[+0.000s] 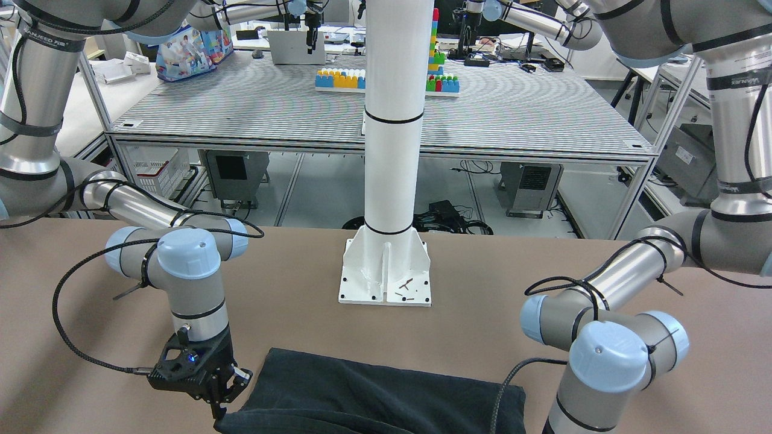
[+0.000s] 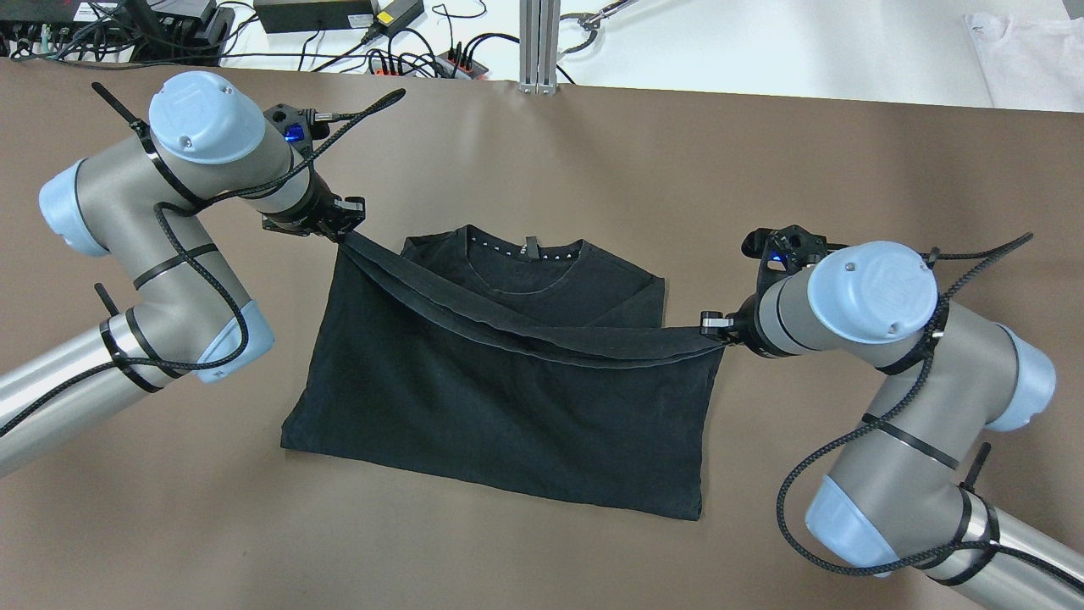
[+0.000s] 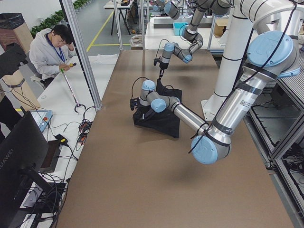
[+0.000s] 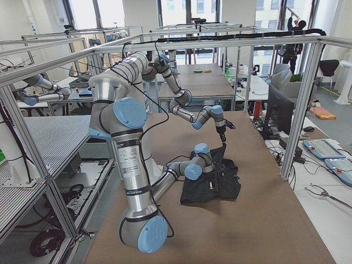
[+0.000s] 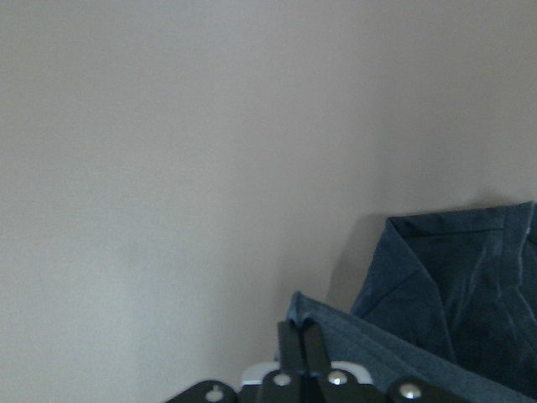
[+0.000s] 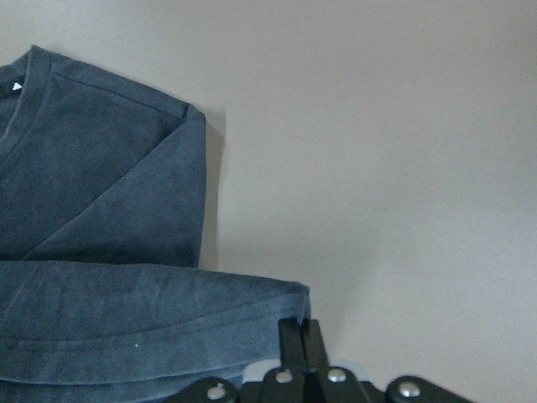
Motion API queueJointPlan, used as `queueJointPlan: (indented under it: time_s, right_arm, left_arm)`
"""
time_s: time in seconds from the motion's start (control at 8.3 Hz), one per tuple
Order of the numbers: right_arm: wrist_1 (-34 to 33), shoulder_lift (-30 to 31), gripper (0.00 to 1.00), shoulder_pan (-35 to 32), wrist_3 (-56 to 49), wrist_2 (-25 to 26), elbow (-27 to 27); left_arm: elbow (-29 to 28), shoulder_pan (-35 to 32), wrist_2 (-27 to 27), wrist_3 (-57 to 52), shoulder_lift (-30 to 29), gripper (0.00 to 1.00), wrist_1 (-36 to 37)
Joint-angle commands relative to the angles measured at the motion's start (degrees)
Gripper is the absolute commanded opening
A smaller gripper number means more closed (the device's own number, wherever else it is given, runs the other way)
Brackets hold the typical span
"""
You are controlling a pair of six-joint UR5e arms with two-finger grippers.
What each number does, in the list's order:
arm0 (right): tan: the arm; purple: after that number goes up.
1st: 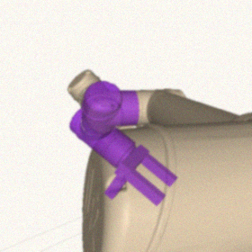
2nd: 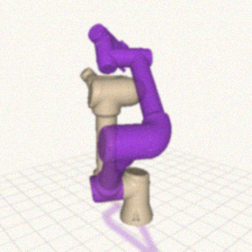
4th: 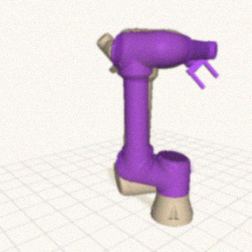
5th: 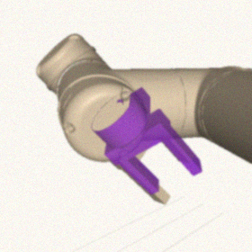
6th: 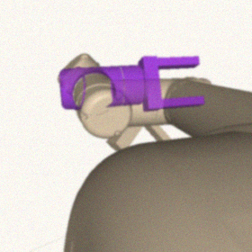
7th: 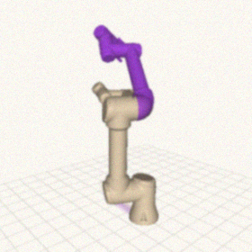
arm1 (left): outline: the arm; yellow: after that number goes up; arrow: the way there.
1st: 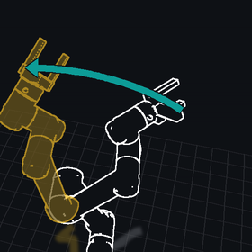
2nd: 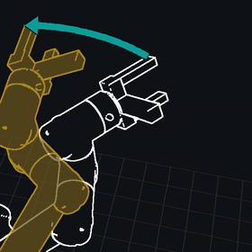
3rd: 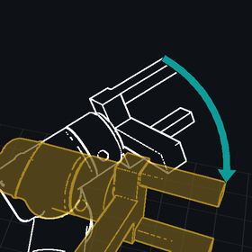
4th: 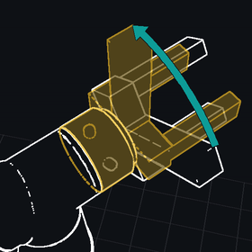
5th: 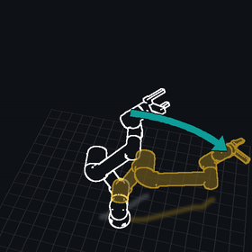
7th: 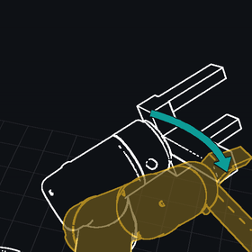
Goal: Fold clothes
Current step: 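Lay the hem down near the collar and open both grippers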
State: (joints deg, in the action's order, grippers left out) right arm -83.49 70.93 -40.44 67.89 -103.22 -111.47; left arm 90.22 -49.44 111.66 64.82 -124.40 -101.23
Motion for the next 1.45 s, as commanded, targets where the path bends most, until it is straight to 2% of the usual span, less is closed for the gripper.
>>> queueJointPlan:
  time_s: [0.0,0.36,0.48,0.72,0.84,0.96,1.08,1.32]
  right_arm:
    - [0.43,-2.81,0.00,-0.08,-0.30,0.21,6.69]
    - [0.35,-2.81,0.03,-0.52,-3.55,0.30,8.20]
    - [0.35,-2.81,0.19,-2.09,-6.25,-0.22,8.03]
    - [0.26,-2.90,0.30,-3.77,-9.18,-0.49,7.94]
    - [0.26,-2.90,0.47,-3.86,-9.27,-0.49,7.94]
    - [0.35,-2.90,0.78,-3.86,-9.53,-0.58,7.76]
    - [0.35,-2.99,0.94,-3.86,-9.79,-0.84,7.33]
    - [0.35,-3.34,0.94,-3.60,-9.89,-0.93,6.53]
  left_arm:
    - [-6.54,0.48,-0.48,-0.04,-0.15,0.00,-6.35]
    - [-6.63,0.31,-0.48,-2.05,0.03,0.00,-6.97]
    - [-6.37,-0.39,0.05,-6.07,0.12,0.00,-7.40]
    - [-6.11,-2.59,3.46,-10.85,0.38,0.00,-7.58]
    - [-6.10,-2.51,3.57,-11.03,0.38,0.47,-7.58]
    - [-5.41,-2.59,3.48,-11.12,0.38,0.99,-7.67]
    - [-4.71,-3.03,3.74,-11.55,0.47,1.00,-7.58]
    - [-2.52,-3.12,6.11,-14.44,3.17,1.00,-7.84]
